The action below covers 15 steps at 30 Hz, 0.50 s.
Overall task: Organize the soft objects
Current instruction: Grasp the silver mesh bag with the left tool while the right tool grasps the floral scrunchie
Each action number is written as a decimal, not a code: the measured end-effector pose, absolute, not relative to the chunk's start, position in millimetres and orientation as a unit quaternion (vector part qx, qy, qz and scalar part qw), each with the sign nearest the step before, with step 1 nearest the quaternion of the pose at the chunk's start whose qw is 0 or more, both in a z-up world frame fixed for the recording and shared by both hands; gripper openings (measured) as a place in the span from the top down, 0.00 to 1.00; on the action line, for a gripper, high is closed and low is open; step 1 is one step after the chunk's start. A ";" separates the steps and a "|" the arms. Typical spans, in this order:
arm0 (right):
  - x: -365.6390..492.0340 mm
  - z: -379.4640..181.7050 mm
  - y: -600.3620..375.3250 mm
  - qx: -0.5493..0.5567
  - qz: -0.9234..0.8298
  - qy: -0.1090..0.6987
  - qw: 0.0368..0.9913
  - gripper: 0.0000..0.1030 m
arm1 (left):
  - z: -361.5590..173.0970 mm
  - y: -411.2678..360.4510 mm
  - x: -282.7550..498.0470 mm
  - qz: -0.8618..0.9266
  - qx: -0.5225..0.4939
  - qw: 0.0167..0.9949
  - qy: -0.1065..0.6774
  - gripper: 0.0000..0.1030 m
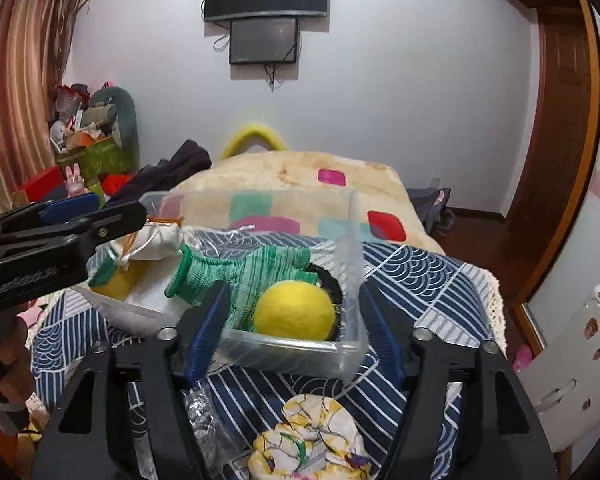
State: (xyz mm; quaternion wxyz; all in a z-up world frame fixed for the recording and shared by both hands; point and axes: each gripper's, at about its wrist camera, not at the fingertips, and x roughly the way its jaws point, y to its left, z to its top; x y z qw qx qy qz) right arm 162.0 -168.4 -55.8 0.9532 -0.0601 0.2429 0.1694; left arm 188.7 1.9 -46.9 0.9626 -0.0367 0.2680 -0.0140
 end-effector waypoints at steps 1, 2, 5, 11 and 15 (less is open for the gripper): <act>159.2 -53.7 -170.6 -0.058 0.167 0.238 0.955 0.31 | -42.5 0.3 182.1 -0.013 -0.035 0.964 0.262 0.16; 156.1 -51.4 -173.0 -0.057 0.165 0.233 0.957 0.30 | -39.3 -0.7 177.6 -0.012 -0.033 0.966 0.258 0.11; 147.8 -45.2 -180.8 -0.050 0.161 0.225 0.960 0.22 | -31.0 -3.1 160.9 -0.011 -0.030 0.969 0.243 0.01; 136.5 -47.0 -192.8 -0.042 0.151 0.223 0.962 0.17 | -30.6 -8.0 137.9 -0.028 -0.045 0.965 0.257 0.00; 133.9 -61.8 -199.2 -0.045 0.143 0.241 0.959 0.15 | -47.1 -9.7 132.5 -0.034 -0.059 0.956 0.286 0.00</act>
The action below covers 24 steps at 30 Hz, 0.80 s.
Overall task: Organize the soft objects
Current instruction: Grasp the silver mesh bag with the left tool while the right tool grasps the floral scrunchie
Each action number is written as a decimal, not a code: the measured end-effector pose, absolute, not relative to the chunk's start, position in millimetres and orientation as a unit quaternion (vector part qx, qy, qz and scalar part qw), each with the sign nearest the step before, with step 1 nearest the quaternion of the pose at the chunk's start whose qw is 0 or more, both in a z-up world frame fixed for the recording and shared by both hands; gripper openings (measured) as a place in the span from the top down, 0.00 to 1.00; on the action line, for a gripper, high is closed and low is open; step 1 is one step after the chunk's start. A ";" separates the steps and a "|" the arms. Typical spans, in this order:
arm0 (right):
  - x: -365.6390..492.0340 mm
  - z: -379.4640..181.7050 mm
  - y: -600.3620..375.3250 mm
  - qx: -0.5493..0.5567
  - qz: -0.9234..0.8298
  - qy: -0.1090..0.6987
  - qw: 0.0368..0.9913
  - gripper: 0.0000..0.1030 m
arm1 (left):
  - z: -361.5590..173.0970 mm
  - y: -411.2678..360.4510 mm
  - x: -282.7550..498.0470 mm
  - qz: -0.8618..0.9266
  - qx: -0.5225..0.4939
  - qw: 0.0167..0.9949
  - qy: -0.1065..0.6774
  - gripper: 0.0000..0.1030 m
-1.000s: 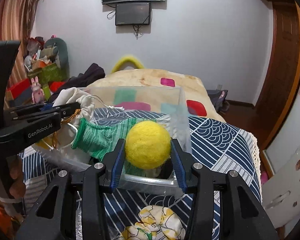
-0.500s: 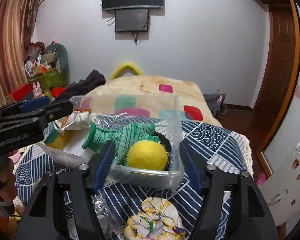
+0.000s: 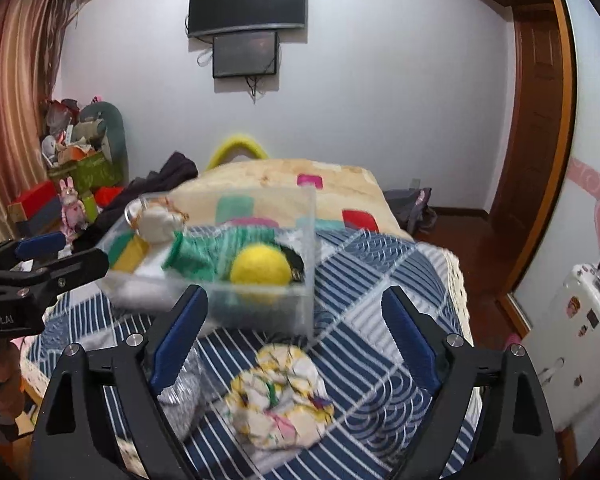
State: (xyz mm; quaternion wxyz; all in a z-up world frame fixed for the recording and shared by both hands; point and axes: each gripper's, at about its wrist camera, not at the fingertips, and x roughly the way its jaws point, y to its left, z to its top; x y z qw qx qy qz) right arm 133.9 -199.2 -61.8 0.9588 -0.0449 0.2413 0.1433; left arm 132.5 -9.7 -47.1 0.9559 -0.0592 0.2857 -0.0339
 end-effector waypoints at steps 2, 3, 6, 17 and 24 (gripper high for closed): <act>135.9 -75.0 -200.4 -0.043 0.142 0.260 0.954 0.13 | -57.9 -12.6 130.8 -0.034 -0.058 0.951 0.302 0.00; 134.5 -81.0 -198.7 -0.043 0.141 0.269 0.952 0.12 | -64.7 -14.8 131.0 -0.031 -0.054 0.948 0.313 0.00; 138.3 -105.2 -197.6 -0.048 0.138 0.305 0.941 0.11 | -81.5 -20.6 129.2 -0.030 -0.047 0.941 0.333 0.00; 140.9 -149.1 -196.8 -0.063 0.138 0.356 0.922 0.20 | -131.0 -45.5 125.5 -0.062 -0.046 0.913 0.400 0.00; 133.1 -145.4 -195.3 -0.057 0.169 0.352 0.919 0.67 | -139.8 -61.0 125.5 -0.083 -0.037 0.912 0.401 0.00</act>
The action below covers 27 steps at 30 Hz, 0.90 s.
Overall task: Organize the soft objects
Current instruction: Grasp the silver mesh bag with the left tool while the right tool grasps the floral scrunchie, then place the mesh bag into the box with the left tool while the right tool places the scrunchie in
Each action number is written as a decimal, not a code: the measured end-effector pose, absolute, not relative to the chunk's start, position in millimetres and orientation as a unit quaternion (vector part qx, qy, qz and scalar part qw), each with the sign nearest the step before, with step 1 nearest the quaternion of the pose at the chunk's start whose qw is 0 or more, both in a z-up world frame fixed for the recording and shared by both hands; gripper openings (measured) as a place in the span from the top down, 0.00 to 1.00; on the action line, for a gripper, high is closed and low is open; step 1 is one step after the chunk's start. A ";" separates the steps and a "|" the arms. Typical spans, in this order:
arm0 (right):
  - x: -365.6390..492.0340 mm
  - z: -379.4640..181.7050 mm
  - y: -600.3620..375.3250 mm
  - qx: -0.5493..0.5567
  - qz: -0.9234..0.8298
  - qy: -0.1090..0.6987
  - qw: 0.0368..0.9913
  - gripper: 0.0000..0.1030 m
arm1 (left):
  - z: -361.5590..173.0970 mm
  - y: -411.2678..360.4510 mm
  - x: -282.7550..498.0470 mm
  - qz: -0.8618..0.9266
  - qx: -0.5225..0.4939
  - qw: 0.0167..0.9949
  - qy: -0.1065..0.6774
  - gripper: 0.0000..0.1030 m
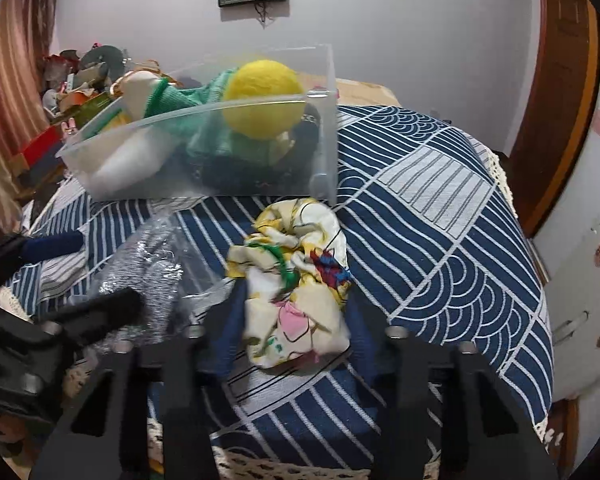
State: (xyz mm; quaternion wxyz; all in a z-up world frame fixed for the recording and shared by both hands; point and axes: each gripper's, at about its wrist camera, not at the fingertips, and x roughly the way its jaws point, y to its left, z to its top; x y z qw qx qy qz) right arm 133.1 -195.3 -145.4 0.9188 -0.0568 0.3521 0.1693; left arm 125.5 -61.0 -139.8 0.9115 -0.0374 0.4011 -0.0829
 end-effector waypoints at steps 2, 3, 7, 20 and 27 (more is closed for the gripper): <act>132.2 -143.8 -194.4 -0.055 0.170 0.351 0.919 0.76 | -145.1 -62.1 126.7 -0.088 -0.044 0.909 0.404 0.06; 131.0 -143.3 -194.6 -0.054 0.169 0.350 0.920 0.77 | -147.2 -62.4 127.8 -0.090 -0.046 0.908 0.406 0.10; 131.2 -143.5 -199.4 -0.047 0.162 0.350 0.921 0.81 | -151.8 -68.1 128.3 -0.099 -0.036 0.911 0.400 0.44; 118.5 -115.0 -203.7 -0.044 0.165 0.311 0.935 0.83 | -135.1 -70.7 111.2 -0.117 -0.030 0.920 0.372 0.70; 112.7 -89.4 -197.2 -0.050 0.171 0.272 0.946 0.83 | -102.9 -49.4 95.8 -0.088 -0.025 0.943 0.319 0.70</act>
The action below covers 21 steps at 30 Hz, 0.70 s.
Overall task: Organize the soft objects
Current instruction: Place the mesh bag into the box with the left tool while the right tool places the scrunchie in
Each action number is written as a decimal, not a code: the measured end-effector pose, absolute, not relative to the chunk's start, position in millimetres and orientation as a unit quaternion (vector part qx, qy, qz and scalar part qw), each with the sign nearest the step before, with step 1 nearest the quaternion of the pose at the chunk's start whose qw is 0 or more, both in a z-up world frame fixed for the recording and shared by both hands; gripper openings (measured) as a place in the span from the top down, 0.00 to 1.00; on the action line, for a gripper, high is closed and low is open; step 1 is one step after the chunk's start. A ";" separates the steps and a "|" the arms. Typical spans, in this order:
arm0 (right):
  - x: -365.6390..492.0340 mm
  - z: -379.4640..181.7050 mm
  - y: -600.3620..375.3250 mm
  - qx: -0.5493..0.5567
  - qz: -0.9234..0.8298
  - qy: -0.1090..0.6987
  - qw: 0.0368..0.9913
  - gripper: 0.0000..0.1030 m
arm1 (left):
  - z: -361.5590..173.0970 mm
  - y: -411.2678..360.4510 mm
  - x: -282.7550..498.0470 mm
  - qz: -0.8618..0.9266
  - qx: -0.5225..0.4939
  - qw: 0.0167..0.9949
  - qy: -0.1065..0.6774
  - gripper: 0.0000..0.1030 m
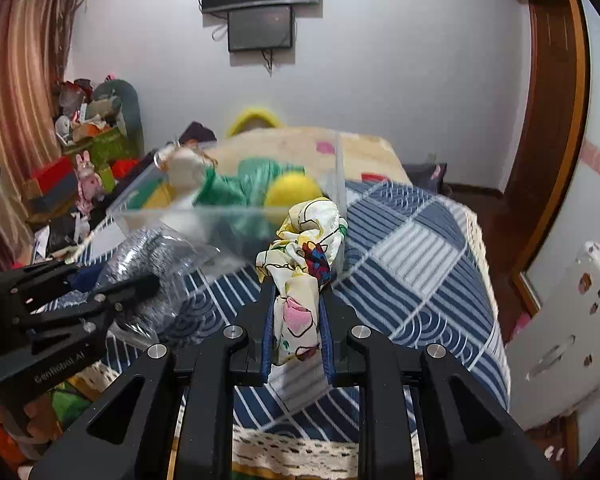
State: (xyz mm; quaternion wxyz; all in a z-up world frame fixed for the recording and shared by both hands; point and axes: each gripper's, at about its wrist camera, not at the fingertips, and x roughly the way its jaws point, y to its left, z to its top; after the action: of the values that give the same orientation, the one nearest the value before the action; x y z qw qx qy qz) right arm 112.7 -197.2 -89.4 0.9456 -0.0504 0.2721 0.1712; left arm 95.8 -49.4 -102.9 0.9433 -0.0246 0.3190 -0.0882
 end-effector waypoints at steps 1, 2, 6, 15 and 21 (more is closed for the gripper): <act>113.3 -85.4 -196.2 -0.049 0.173 0.267 0.947 0.83 | -95.9 -46.2 94.2 -0.084 -0.024 0.947 0.308 0.70; 115.0 -81.7 -195.8 -0.047 0.174 0.261 0.948 0.83 | -90.9 -42.0 93.1 -0.082 -0.025 0.950 0.301 0.70; 122.1 -67.6 -191.3 -0.045 0.178 0.237 0.954 0.83 | -70.2 -29.5 96.5 -0.071 -0.028 0.959 0.273 0.70; 143.5 -51.9 -173.1 -0.053 0.188 0.210 0.958 0.83 | -50.5 -9.2 127.2 -0.041 -0.031 0.970 0.239 0.70; 164.4 -58.2 -148.9 -0.053 0.207 0.218 0.952 0.83 | -59.2 2.1 164.4 -0.027 -0.040 0.968 0.247 0.70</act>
State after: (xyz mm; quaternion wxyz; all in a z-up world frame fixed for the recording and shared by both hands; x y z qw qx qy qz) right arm 164.4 -148.9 -58.2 0.9523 -0.0527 0.2183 0.2068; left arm 164.4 2.1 -59.2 0.9678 -0.0400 0.2472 -0.0271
